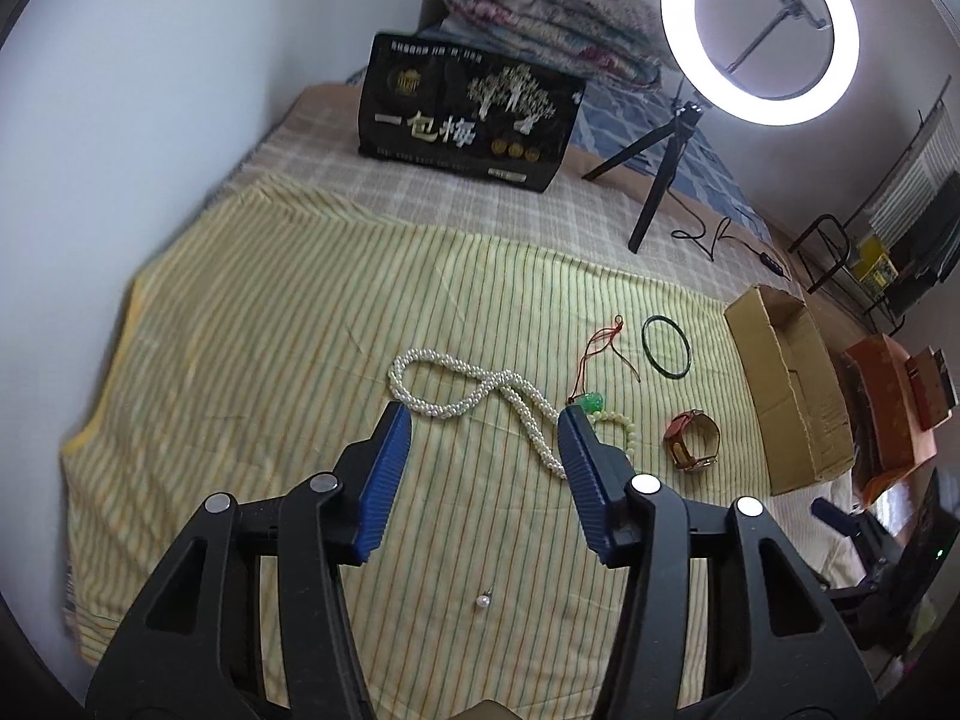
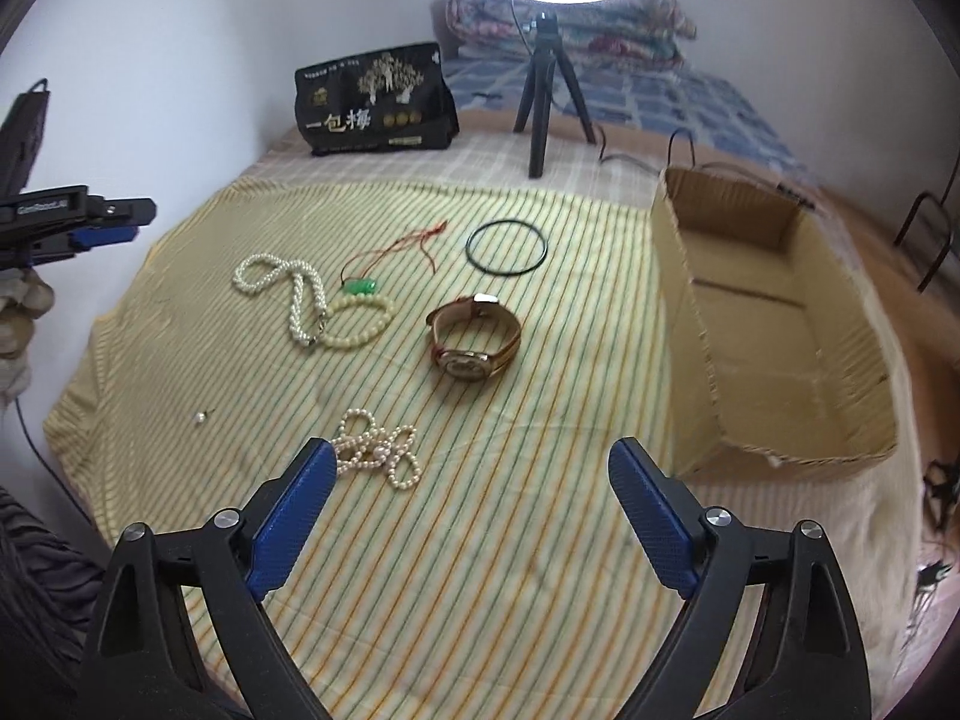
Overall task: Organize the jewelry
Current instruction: 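Move left tool to the long white pearl necklace while right tool approaches the small pearl strand, then close left tool on the long pearl necklace while right tool grasps the small pearl strand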
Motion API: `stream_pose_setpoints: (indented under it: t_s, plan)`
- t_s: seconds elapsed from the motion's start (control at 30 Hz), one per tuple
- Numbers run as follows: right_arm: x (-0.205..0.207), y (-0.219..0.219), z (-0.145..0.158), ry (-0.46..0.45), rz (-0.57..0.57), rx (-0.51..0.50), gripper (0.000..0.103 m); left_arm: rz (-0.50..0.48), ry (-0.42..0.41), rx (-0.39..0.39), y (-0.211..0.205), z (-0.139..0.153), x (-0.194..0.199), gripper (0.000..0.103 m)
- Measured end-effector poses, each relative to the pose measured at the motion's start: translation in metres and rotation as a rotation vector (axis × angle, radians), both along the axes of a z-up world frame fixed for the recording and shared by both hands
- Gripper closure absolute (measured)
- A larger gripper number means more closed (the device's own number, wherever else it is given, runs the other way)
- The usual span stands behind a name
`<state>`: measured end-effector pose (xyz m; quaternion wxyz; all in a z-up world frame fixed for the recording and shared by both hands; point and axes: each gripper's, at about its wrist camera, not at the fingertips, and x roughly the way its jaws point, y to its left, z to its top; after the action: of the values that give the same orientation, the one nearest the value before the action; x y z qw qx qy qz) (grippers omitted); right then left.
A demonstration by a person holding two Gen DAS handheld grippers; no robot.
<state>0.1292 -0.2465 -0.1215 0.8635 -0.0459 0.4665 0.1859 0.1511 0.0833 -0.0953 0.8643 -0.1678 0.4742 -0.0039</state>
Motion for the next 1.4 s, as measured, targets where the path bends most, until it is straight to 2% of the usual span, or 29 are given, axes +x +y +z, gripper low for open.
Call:
stream_pose_setpoints:
  t_s: [0.03, 0.13, 0.27, 0.33, 0.43, 0.53, 0.7, 0.8, 1.0, 1.17, 1.4]
  plan:
    - [0.002, -0.001, -0.004, 0.018, 0.003, 0.009, 0.024, 0.001, 0.016, -0.017, 0.001, -0.005, 0.005, 0.051]
    - [0.009, -0.002, -0.014, 0.065, 0.003, 0.025, 0.033, 0.019, 0.068, -0.055, 0.008, -0.020, 0.019, 0.054]
    - [0.014, -0.004, -0.026, 0.122, 0.003, 0.050, 0.036, 0.059, 0.122, -0.065, 0.020, -0.039, 0.037, 0.055]
    - [0.016, -0.003, -0.030, 0.141, 0.012, 0.055, 0.046, 0.083, 0.149, -0.085, 0.028, -0.049, 0.046, 0.055]
    - [0.020, -0.001, -0.036, 0.168, 0.022, 0.066, 0.050, 0.112, 0.180, -0.092, 0.036, -0.061, 0.060, 0.058]
    - [0.025, 0.003, -0.042, 0.193, 0.030, 0.081, 0.058, 0.127, 0.202, -0.091, 0.040, -0.072, 0.073, 0.060]
    - [0.031, 0.010, -0.051, 0.229, 0.050, 0.101, 0.064, 0.139, 0.254, -0.086, 0.046, -0.093, 0.087, 0.065]
    - [0.033, 0.012, -0.055, 0.243, 0.060, 0.107, 0.071, 0.131, 0.279, -0.086, 0.046, -0.104, 0.090, 0.069]
    - [0.035, 0.014, -0.065, 0.279, 0.081, 0.104, 0.076, 0.094, 0.290, -0.026, 0.038, -0.115, 0.093, 0.075]
    - [0.032, 0.021, -0.070, 0.275, 0.103, 0.044, 0.079, 0.084, 0.282, 0.013, 0.037, -0.117, 0.094, 0.088]
    - [0.030, 0.036, -0.071, 0.229, 0.149, -0.050, 0.079, 0.071, 0.268, 0.052, 0.032, -0.117, 0.096, 0.091]
